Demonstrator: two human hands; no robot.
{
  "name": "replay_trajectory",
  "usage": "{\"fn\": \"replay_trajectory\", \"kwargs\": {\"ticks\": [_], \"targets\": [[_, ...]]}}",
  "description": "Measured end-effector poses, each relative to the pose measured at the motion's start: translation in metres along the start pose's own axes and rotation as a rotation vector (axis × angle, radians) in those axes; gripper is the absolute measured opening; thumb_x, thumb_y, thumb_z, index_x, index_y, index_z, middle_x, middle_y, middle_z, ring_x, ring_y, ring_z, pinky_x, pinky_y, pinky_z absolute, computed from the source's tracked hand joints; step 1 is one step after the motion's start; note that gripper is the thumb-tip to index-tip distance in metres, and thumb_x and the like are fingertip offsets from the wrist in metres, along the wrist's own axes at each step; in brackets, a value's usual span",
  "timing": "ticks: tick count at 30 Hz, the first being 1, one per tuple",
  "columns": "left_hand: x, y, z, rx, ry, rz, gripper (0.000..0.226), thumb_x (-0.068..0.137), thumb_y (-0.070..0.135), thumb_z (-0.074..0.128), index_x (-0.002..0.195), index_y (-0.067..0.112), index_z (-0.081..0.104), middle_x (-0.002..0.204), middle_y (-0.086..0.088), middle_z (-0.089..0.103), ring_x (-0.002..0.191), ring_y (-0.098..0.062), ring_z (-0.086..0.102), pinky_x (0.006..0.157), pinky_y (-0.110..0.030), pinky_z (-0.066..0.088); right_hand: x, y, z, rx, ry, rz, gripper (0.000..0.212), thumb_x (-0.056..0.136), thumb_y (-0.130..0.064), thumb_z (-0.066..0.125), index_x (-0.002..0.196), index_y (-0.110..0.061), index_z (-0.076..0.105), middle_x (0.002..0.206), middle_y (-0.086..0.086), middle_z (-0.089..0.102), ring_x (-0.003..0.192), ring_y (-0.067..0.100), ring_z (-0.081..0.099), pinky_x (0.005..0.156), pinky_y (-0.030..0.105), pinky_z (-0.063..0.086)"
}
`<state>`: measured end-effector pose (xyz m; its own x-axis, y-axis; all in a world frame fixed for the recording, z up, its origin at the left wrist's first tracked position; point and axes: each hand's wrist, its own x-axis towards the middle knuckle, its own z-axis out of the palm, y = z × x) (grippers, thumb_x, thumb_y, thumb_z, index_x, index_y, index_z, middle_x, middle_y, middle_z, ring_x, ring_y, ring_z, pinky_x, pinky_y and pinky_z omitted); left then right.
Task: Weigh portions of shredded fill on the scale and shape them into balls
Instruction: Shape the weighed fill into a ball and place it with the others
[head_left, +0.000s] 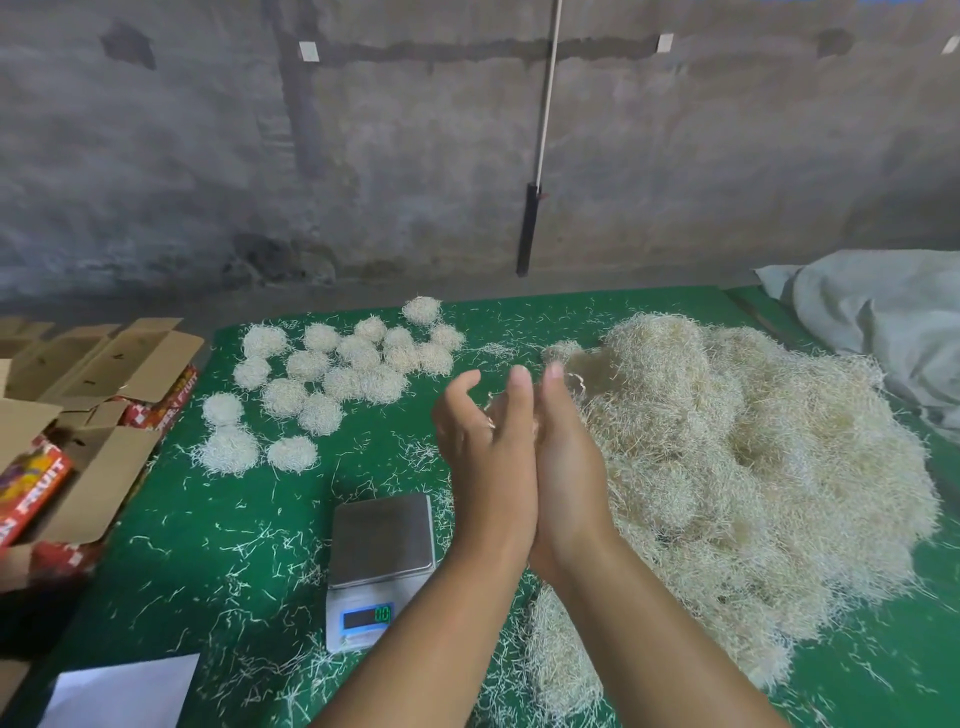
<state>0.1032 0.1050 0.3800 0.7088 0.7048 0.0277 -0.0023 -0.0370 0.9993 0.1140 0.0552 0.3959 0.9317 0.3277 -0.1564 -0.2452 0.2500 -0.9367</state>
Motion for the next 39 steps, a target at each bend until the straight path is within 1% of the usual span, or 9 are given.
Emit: {"fn": "replay_trajectory", "kwargs": {"ticks": [3,7,11,16,22,25,27,34,39], "targets": [[-0.017,0.008,0.001,-0.166,-0.101,-0.048,0.062,0.081,0.091,0.029,0.127,0.054,0.049,0.117,0.053,0.046,0.112,0.031,0.043,0.094,-0.018,0.038,0.006,-0.005,-0.002,-0.007,0.153,0.030,0.064,0.099,-0.078,0.045,0.128,-0.027,0.071,0.121,-0.011,0.072,0.114,0.010,0.065,0.098,0.030,0.053],[-0.025,0.012,-0.002,-0.349,-0.119,-0.193,0.070,0.086,0.090,0.027,0.130,0.050,0.062,0.107,0.051,0.058,0.094,0.037,0.048,0.082,-0.013,0.033,0.017,-0.019,-0.008,0.252,0.151,0.132,0.037,0.098,-0.058,0.064,0.119,-0.028,0.060,0.116,-0.003,0.057,0.111,0.020,0.053,0.089,0.036,0.044],[-0.006,0.010,-0.014,-0.589,-0.128,-0.665,0.069,0.098,0.077,0.036,0.125,0.025,0.072,0.102,0.008,0.081,0.093,-0.006,0.077,0.091,-0.038,0.051,0.021,-0.027,-0.013,0.416,0.055,0.159,0.037,0.102,-0.044,0.065,0.074,-0.020,0.064,0.066,0.005,0.058,0.052,0.019,0.055,0.049,0.028,0.048],[-0.006,-0.002,-0.020,-0.831,-0.247,-0.980,0.079,0.098,0.072,0.044,0.133,0.004,0.063,0.119,-0.028,0.072,0.109,-0.046,0.071,0.099,-0.059,0.054,0.019,-0.006,-0.018,0.128,0.017,0.047,0.037,0.109,-0.038,0.054,0.090,-0.020,0.080,0.065,0.002,0.054,0.054,0.016,0.048,0.054,0.029,0.040],[-0.012,-0.002,-0.020,-0.766,-0.039,-0.966,0.061,0.083,0.064,0.076,0.124,0.020,0.067,0.121,-0.012,0.073,0.096,-0.038,0.077,0.088,-0.056,0.060,0.015,0.026,-0.026,-0.468,0.057,-0.264,0.027,0.105,-0.035,0.050,0.111,-0.048,0.073,0.103,-0.035,0.070,0.089,-0.019,0.062,0.076,0.015,0.046],[-0.016,-0.006,-0.019,-0.702,-0.056,-0.813,0.054,0.075,0.070,0.080,0.116,0.039,0.064,0.129,0.008,0.059,0.121,-0.024,0.063,0.102,-0.051,0.052,0.015,0.036,-0.031,-0.622,0.028,-0.295,0.038,0.101,-0.055,0.040,0.132,-0.052,0.061,0.126,-0.041,0.058,0.122,-0.018,0.052,0.100,0.025,0.045],[-0.018,-0.010,-0.017,-0.683,-0.099,-0.729,0.039,0.069,0.074,0.082,0.094,0.047,0.069,0.107,0.018,0.059,0.106,-0.007,0.059,0.097,-0.046,0.048,0.015,0.040,-0.034,-0.621,0.002,-0.259,0.046,0.099,-0.062,0.035,0.137,-0.051,0.059,0.134,-0.035,0.058,0.128,-0.013,0.051,0.107,0.032,0.045],[-0.029,-0.012,-0.004,-0.429,-0.048,-0.416,0.053,0.062,0.080,0.074,0.084,0.033,0.080,0.083,0.009,0.077,0.076,-0.003,0.075,0.066,-0.026,0.056,0.012,0.051,-0.030,-0.501,0.005,-0.224,0.020,0.105,-0.046,0.053,0.121,-0.044,0.066,0.101,-0.023,0.075,0.089,-0.008,0.070,0.066,0.008,0.049],[-0.015,-0.012,-0.017,-0.475,-0.036,-0.482,0.038,0.072,0.082,0.073,0.087,0.047,0.078,0.096,0.022,0.075,0.092,-0.003,0.073,0.087,-0.039,0.055,0.008,0.047,-0.031,-0.337,0.022,-0.126,0.037,0.090,-0.071,0.062,0.120,-0.049,0.067,0.108,-0.027,0.072,0.092,-0.008,0.067,0.077,0.022,0.055]]}}
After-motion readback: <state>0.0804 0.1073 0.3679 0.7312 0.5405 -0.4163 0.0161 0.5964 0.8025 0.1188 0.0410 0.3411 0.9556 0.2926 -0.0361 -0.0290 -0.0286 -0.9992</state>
